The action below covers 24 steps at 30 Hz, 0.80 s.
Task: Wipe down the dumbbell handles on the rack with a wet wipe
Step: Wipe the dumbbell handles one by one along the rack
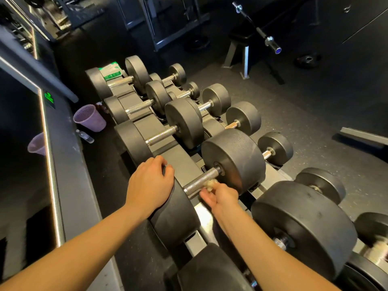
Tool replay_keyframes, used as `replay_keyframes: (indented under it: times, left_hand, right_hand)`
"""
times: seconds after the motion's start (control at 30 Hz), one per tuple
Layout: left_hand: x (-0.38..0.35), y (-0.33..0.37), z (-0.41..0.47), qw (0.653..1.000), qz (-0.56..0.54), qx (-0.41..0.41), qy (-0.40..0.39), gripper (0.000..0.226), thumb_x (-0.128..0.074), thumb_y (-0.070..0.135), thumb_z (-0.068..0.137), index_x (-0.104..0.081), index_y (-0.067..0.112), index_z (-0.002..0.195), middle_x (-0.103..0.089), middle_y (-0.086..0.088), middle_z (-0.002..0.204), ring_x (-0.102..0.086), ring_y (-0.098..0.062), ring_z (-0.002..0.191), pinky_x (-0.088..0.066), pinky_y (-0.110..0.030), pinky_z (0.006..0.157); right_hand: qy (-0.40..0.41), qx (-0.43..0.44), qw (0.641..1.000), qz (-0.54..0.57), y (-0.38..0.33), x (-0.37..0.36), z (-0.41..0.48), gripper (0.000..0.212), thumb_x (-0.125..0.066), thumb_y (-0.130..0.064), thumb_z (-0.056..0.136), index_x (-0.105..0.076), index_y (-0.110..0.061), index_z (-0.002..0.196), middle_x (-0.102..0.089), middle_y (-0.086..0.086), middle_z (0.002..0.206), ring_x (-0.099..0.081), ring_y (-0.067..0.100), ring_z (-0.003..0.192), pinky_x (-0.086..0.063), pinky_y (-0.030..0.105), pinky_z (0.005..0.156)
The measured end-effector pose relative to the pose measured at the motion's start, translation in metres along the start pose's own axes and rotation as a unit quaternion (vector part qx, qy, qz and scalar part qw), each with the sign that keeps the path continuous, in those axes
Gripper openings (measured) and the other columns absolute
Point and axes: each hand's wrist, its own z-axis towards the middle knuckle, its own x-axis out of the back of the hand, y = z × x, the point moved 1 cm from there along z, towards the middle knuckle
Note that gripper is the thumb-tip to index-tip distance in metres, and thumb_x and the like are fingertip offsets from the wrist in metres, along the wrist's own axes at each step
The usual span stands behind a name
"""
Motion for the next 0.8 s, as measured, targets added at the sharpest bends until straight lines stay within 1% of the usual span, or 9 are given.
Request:
replay_keyframes:
  times: [0.07,0.13,0.3,0.4,0.53,0.6,0.67,0.73,0.8]
  left_hand:
    - [0.000,0.000,0.000,1.000,0.000,0.003,0.000,0.020,-0.045,0.036,0.104,-0.062,0.026,0.100,-0.061,0.009,0.090,-0.057,-0.007,0.079,-0.040,-0.022,0.069]
    - [0.000,-0.001,-0.001,1.000,-0.002,0.003,0.000,0.019,-0.046,0.036,0.104,-0.062,0.026,0.100,-0.061,0.010,0.090,-0.057,-0.007,0.079,-0.040,-0.020,0.068]
    - [-0.001,-0.001,0.000,1.000,-0.003,0.004,0.000,0.020,-0.046,0.036,0.104,-0.062,0.025,0.102,-0.061,0.009,0.090,-0.058,-0.008,0.080,-0.045,-0.025,0.072]
    - [0.000,0.000,0.000,1.000,-0.003,0.003,0.001,0.020,-0.046,0.036,0.103,-0.063,0.025,0.101,-0.062,0.009,0.090,-0.058,-0.008,0.080,-0.046,-0.026,0.073]
    - [0.000,0.000,0.001,1.000,-0.006,0.004,0.000,0.021,-0.046,0.036,0.104,-0.063,0.025,0.102,-0.063,0.008,0.091,-0.058,-0.008,0.080,-0.043,-0.024,0.073]
    - [0.000,0.000,0.001,1.000,-0.006,0.004,0.000,0.021,-0.046,0.036,0.104,-0.064,0.025,0.102,-0.063,0.008,0.092,-0.058,-0.008,0.080,-0.043,-0.024,0.072]
    - [0.000,-0.001,0.000,1.000,-0.008,0.004,0.002,0.021,-0.046,0.037,0.103,-0.064,0.025,0.102,-0.063,0.008,0.092,-0.058,-0.008,0.080,-0.044,-0.025,0.073]
    - [-0.001,-0.001,0.000,1.000,-0.009,0.002,0.005,0.021,-0.046,0.037,0.103,-0.064,0.025,0.102,-0.063,0.009,0.091,-0.058,-0.007,0.080,-0.045,-0.025,0.073]
    - [-0.002,-0.001,0.000,1.000,-0.014,0.001,0.006,0.020,-0.047,0.037,0.103,-0.063,0.025,0.102,-0.063,0.009,0.091,-0.058,-0.007,0.080,-0.045,-0.025,0.073]
  right_hand:
    - [0.026,0.017,0.998,0.056,-0.007,-0.006,0.002,0.012,-0.058,0.004,0.099,-0.065,0.005,0.109,-0.072,0.023,0.101,-0.073,0.032,0.090,-0.061,0.046,0.084]
    - [0.008,0.018,1.000,0.011,-0.003,-0.013,-0.010,0.011,-0.054,-0.003,0.102,-0.064,0.001,0.096,-0.071,0.019,0.093,-0.071,0.030,0.085,-0.060,0.045,0.088]
    - [-0.057,0.076,0.968,-0.230,0.020,-0.002,-0.012,0.018,-0.062,-0.017,0.100,-0.070,-0.001,0.100,-0.069,0.011,0.077,-0.056,0.018,0.063,-0.047,0.033,0.062]
    - [-0.097,0.107,0.937,-0.317,0.014,0.007,-0.007,0.040,-0.054,-0.028,0.105,-0.068,0.009,0.107,-0.071,0.013,0.075,-0.062,0.020,0.061,-0.054,0.038,0.063]
    - [-0.020,0.131,0.950,-0.283,-0.009,0.004,0.002,0.058,-0.036,-0.042,0.109,-0.069,0.004,0.095,-0.074,0.015,0.074,-0.070,0.025,0.061,-0.062,0.040,0.063]
    - [0.007,0.129,0.965,-0.228,-0.012,-0.005,0.002,0.050,-0.034,-0.041,0.110,-0.065,-0.005,0.095,-0.074,0.016,0.083,-0.073,0.026,0.072,-0.064,0.043,0.069]
    - [0.009,0.112,0.971,-0.209,-0.004,-0.014,-0.004,0.040,-0.033,-0.041,0.109,-0.058,-0.013,0.098,-0.070,0.013,0.086,-0.071,0.024,0.075,-0.063,0.048,0.079]
    - [-0.006,0.108,0.961,-0.256,0.003,-0.017,-0.010,0.038,-0.035,-0.043,0.109,-0.056,-0.011,0.107,-0.069,0.012,0.089,-0.070,0.024,0.078,-0.062,0.049,0.083]
    - [-0.038,0.082,0.964,-0.251,-0.002,-0.016,-0.010,0.040,-0.043,-0.046,0.107,-0.054,-0.009,0.115,-0.071,0.014,0.106,-0.072,0.027,0.095,-0.062,0.044,0.085]
